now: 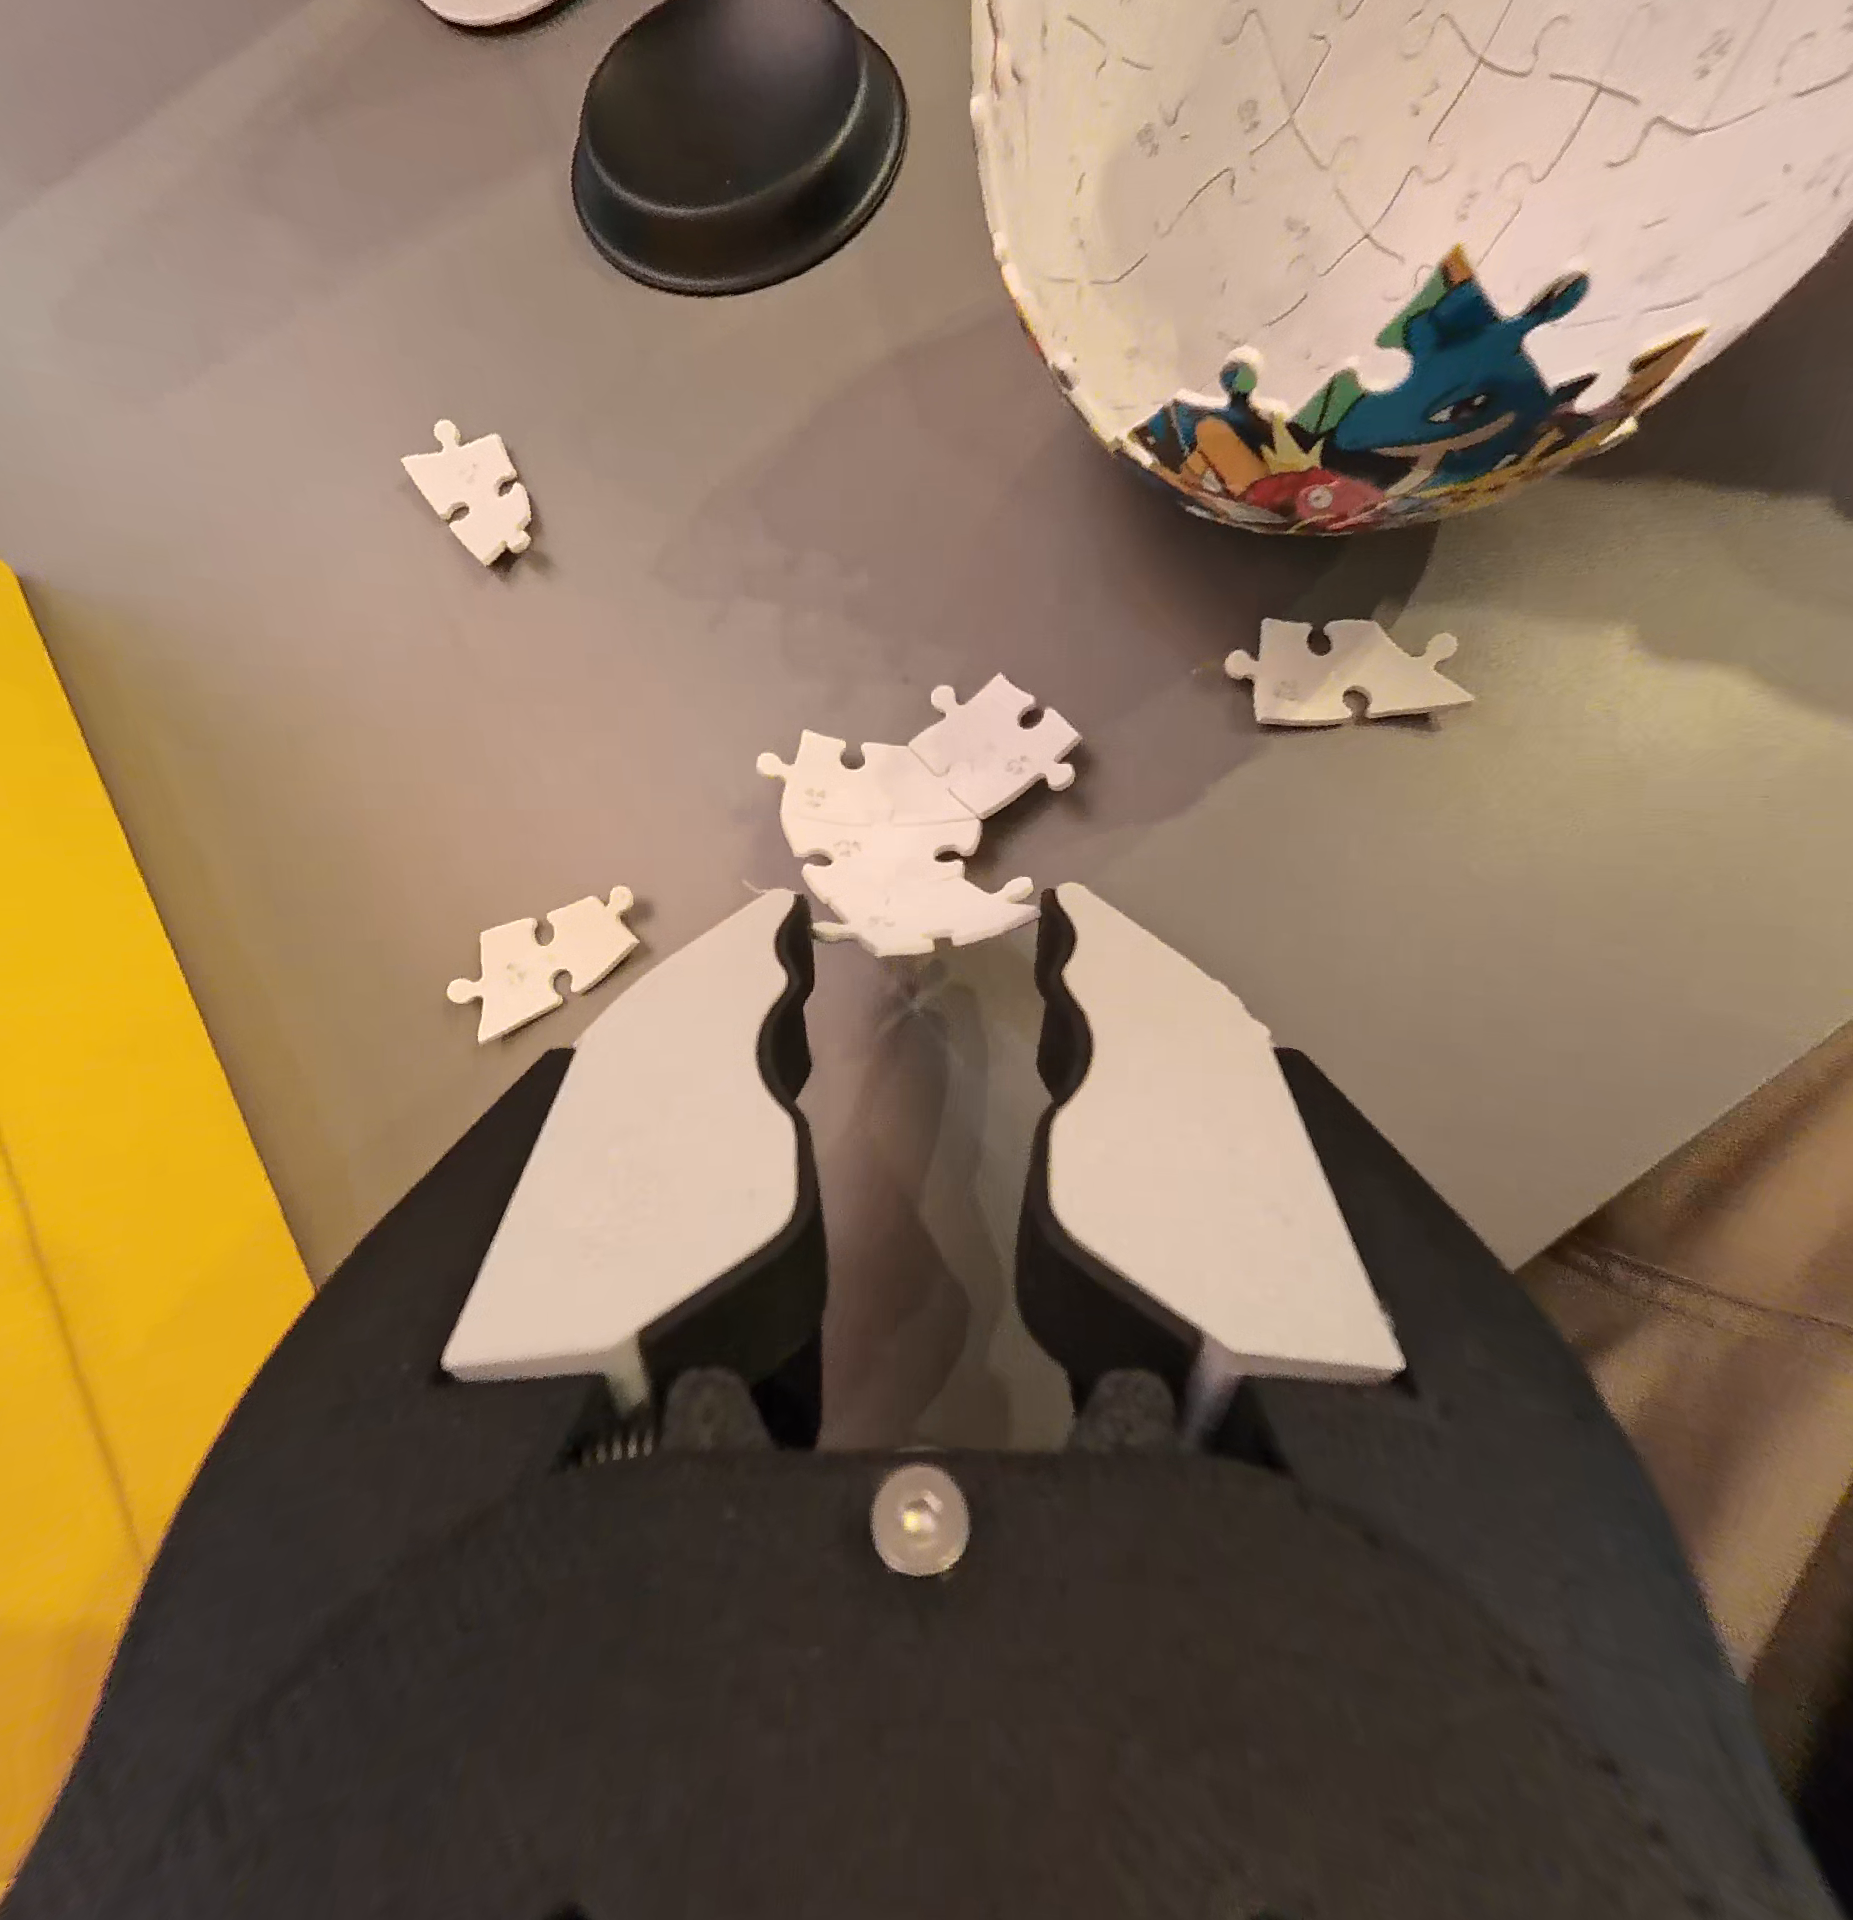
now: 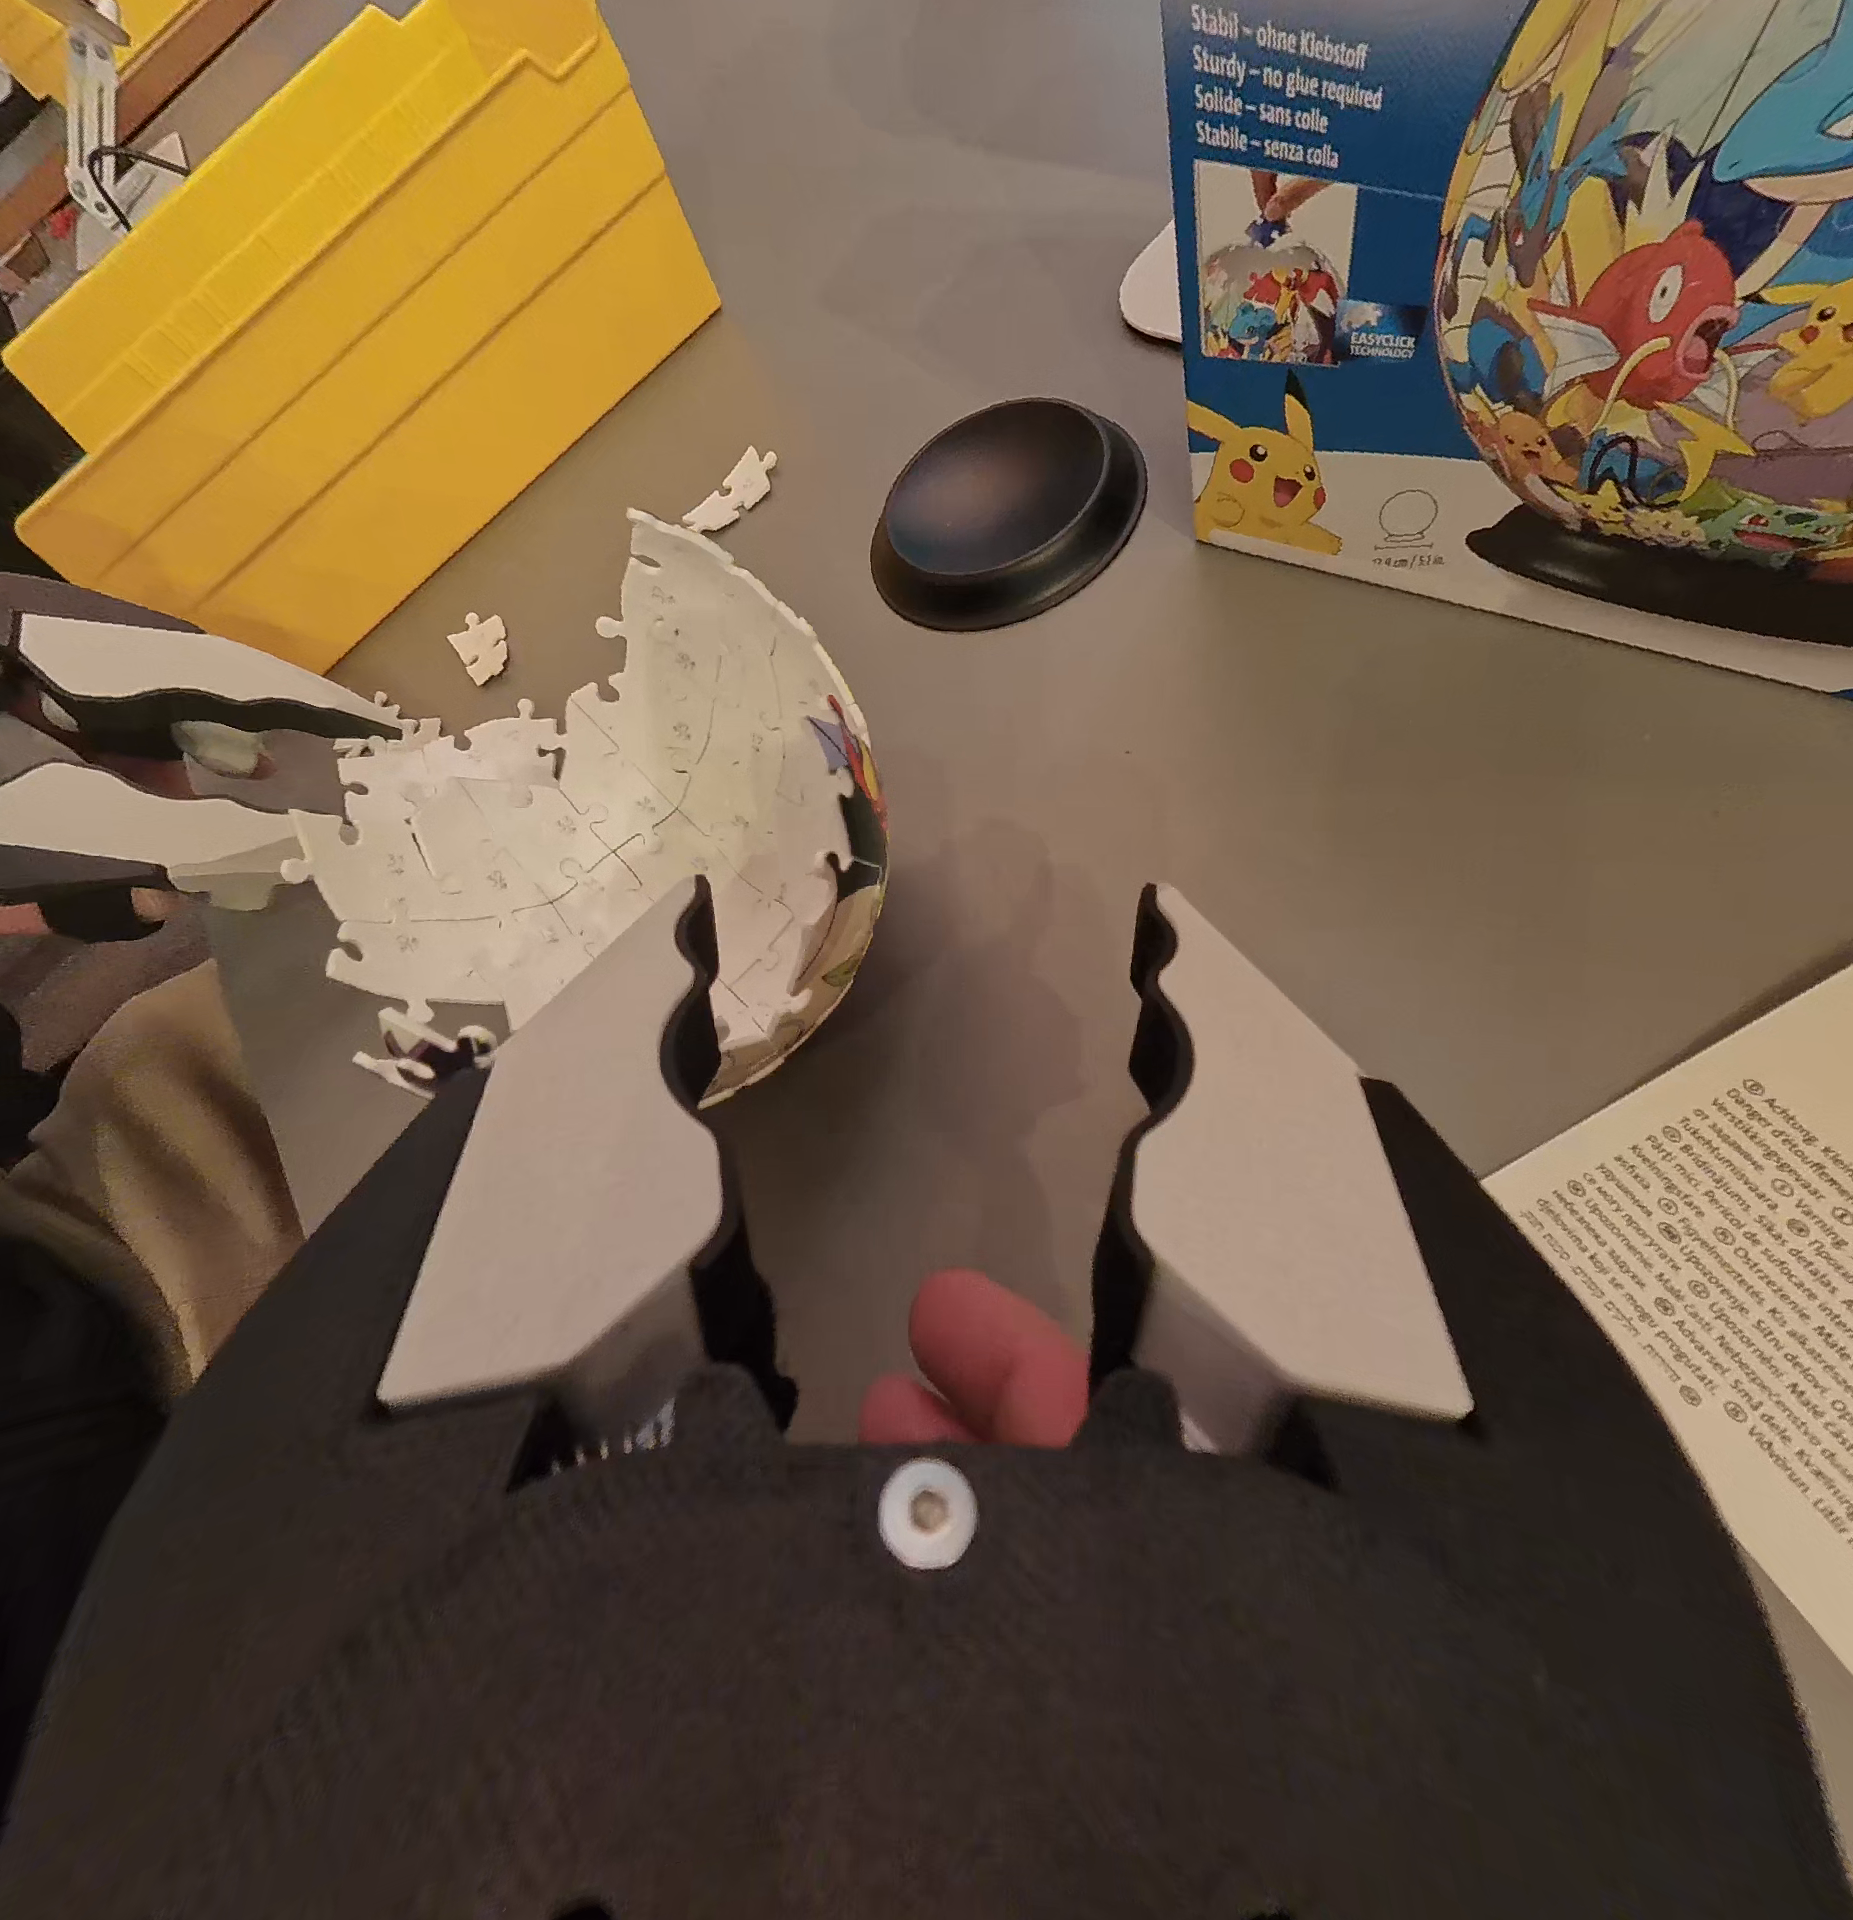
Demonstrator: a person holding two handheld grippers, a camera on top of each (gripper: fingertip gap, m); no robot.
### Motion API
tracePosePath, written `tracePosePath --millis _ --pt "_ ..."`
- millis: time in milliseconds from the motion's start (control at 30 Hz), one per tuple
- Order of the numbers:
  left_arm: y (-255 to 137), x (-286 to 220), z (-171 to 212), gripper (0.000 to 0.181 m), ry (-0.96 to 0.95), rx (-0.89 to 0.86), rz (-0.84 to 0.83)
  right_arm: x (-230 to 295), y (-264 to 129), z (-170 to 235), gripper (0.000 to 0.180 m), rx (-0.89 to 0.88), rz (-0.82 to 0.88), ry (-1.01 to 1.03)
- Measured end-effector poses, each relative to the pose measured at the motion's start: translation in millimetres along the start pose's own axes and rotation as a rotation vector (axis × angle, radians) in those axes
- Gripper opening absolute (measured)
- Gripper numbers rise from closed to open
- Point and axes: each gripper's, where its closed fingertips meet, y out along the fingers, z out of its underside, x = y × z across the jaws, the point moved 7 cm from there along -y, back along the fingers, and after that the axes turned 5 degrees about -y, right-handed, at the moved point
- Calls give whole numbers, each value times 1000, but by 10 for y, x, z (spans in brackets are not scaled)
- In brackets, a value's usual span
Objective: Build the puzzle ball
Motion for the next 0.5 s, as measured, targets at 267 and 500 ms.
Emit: tracePosePath --millis 267,500 --pt "-41 -105 16 41 12 -6 5 -23 -136 20 79 -27 23 8" --pt "-80 -94 26 52 -22 -7 7 -87 -371 85 79 -72 61 45"
